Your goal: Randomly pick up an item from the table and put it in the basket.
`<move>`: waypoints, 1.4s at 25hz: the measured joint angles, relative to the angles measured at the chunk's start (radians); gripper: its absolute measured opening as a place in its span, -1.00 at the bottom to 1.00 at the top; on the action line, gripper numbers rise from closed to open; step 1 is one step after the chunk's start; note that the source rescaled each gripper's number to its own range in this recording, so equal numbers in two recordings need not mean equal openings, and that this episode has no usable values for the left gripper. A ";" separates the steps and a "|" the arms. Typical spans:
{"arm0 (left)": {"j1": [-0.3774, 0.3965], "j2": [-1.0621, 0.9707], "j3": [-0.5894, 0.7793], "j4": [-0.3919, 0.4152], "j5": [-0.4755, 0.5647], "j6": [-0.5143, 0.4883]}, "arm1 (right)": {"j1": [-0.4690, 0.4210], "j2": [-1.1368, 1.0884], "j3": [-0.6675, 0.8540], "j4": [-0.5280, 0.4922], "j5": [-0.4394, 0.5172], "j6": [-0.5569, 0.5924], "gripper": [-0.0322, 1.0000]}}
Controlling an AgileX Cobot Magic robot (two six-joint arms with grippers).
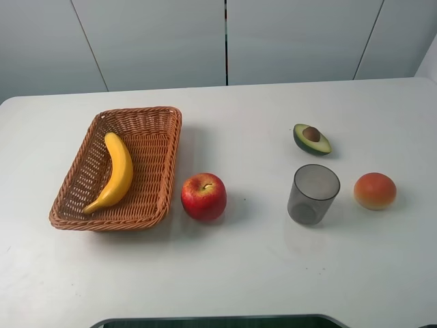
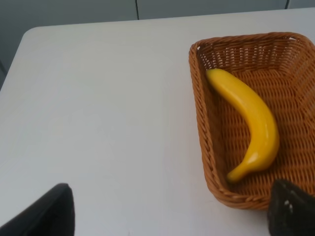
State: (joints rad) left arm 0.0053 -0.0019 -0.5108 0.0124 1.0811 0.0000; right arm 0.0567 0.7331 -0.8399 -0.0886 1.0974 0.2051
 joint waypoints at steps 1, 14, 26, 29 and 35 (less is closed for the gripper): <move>0.000 0.000 0.000 0.000 0.000 0.000 | 0.000 -0.036 0.010 0.000 0.015 -0.004 1.00; 0.000 0.000 0.000 0.000 0.000 0.000 | 0.000 -0.438 0.181 0.000 0.058 -0.049 1.00; 0.000 0.000 0.000 0.000 0.000 0.000 | 0.000 -0.613 0.246 0.025 0.037 -0.099 1.00; 0.000 0.000 0.000 0.000 0.000 0.000 | 0.000 -0.677 0.279 0.025 0.026 -0.110 1.00; 0.000 0.000 0.000 0.000 0.000 0.000 | 0.000 -0.730 0.328 0.027 0.009 -0.118 1.00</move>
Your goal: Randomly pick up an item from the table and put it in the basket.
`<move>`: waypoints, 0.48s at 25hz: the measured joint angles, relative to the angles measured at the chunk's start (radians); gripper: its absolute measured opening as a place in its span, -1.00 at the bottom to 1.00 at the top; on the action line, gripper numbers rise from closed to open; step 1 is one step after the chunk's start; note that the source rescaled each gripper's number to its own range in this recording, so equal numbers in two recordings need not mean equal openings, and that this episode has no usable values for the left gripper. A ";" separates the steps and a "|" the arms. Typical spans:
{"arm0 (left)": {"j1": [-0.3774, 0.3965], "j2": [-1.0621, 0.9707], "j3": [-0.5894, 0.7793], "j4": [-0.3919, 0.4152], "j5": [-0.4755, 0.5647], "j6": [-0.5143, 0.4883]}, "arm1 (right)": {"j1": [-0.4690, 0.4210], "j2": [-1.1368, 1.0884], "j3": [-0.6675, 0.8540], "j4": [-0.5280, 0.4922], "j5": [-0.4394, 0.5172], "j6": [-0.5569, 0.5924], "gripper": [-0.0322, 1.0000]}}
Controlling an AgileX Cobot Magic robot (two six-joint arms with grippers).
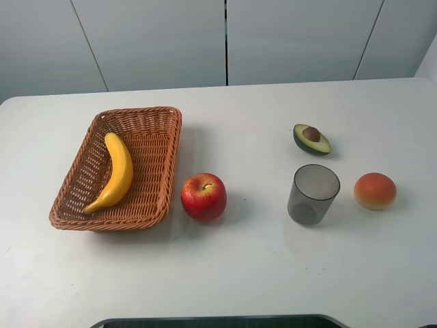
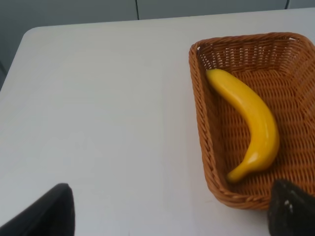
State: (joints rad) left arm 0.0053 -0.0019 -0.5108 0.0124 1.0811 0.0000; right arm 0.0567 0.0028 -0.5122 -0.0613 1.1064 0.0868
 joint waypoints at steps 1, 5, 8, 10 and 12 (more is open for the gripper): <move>0.000 0.000 0.000 0.000 0.000 0.000 | 0.000 -0.002 0.000 0.000 -0.002 -0.002 1.00; 0.000 0.000 0.000 0.000 0.000 0.000 | 0.000 -0.004 0.000 0.002 -0.002 -0.006 1.00; 0.000 0.000 0.000 0.000 0.000 0.000 | 0.000 -0.004 0.000 0.038 -0.002 -0.035 1.00; 0.000 0.000 0.000 0.000 0.000 0.006 | 0.000 -0.004 0.000 0.053 -0.002 -0.054 1.00; 0.000 0.000 0.000 0.000 0.000 0.006 | 0.000 -0.004 0.000 0.053 -0.002 -0.059 1.00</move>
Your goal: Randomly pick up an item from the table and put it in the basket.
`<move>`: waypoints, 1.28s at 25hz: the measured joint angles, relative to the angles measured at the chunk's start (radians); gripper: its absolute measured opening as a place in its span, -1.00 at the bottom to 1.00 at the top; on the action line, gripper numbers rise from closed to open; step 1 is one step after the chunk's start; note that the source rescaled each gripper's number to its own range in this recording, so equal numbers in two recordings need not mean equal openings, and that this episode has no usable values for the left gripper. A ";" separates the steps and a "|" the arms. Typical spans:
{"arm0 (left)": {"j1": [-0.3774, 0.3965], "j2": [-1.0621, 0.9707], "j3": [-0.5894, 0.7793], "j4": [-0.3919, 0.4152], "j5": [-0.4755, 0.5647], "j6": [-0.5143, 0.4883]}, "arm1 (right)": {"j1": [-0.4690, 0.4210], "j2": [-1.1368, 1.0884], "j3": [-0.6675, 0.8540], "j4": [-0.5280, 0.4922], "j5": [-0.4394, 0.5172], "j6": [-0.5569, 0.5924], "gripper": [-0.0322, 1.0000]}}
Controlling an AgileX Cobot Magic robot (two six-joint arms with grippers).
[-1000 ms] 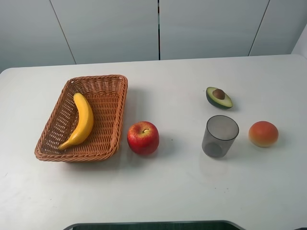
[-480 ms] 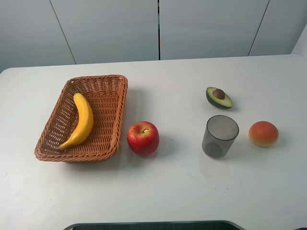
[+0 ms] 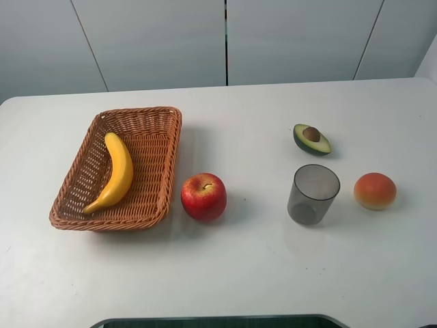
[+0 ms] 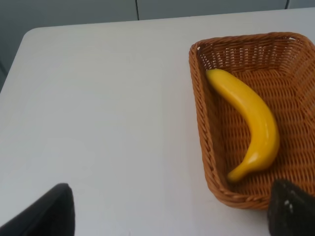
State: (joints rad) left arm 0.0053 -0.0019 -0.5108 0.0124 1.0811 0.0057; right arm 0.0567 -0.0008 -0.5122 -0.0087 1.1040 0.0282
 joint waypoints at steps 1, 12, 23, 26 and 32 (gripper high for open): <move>0.000 0.000 0.000 0.000 0.000 0.000 | 0.000 0.000 0.000 0.000 0.000 -0.002 1.00; 0.000 0.000 0.000 0.000 0.000 -0.006 | 0.000 0.000 0.000 0.002 0.000 -0.004 1.00; 0.000 0.000 0.000 0.000 0.000 -0.006 | 0.000 0.000 0.000 0.002 0.000 -0.004 1.00; 0.000 0.000 0.000 0.000 0.000 -0.006 | 0.000 0.000 0.000 0.002 -0.002 -0.004 1.00; 0.000 0.000 0.000 0.000 0.000 -0.006 | 0.000 0.000 0.000 0.002 -0.002 -0.004 1.00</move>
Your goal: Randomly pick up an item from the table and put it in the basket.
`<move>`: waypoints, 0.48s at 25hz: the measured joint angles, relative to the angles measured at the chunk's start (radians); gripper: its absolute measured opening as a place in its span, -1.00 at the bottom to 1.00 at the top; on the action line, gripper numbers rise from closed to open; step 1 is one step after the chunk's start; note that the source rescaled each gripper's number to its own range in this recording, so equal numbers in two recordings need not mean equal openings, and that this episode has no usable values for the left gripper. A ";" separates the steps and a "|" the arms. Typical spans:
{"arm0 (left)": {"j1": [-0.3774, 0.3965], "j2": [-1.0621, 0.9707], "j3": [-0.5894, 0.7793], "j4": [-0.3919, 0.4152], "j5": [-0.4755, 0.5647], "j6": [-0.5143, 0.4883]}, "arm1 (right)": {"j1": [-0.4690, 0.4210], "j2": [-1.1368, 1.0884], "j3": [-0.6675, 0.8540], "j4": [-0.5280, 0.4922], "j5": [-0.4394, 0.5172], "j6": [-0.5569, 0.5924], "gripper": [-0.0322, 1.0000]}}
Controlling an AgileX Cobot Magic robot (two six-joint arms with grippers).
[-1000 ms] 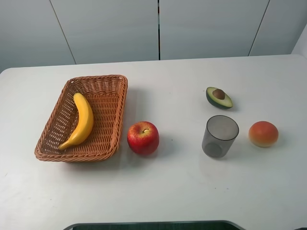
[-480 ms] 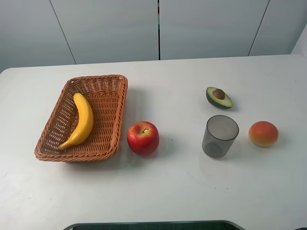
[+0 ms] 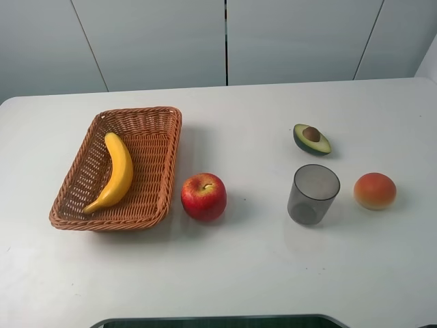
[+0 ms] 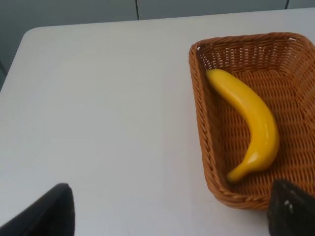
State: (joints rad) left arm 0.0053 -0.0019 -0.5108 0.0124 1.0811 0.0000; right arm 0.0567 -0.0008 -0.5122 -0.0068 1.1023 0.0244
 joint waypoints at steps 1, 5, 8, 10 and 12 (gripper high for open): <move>0.000 0.000 0.000 0.000 0.000 0.000 | 0.000 0.000 0.000 0.000 0.000 0.000 1.00; 0.000 0.000 0.000 0.000 0.000 0.000 | 0.000 0.000 0.000 0.000 0.000 0.000 1.00; 0.000 0.000 0.000 0.000 0.000 0.000 | 0.000 0.000 0.000 0.000 0.000 0.000 1.00; 0.000 0.000 0.000 0.000 0.000 0.000 | 0.000 0.000 0.000 0.000 0.000 0.000 1.00; 0.000 0.000 0.000 0.000 0.000 0.000 | 0.000 0.000 0.000 0.000 0.000 0.000 1.00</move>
State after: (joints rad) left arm 0.0053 -0.0019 -0.5108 0.0124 1.0811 0.0000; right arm 0.0567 -0.0008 -0.5122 -0.0068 1.1023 0.0244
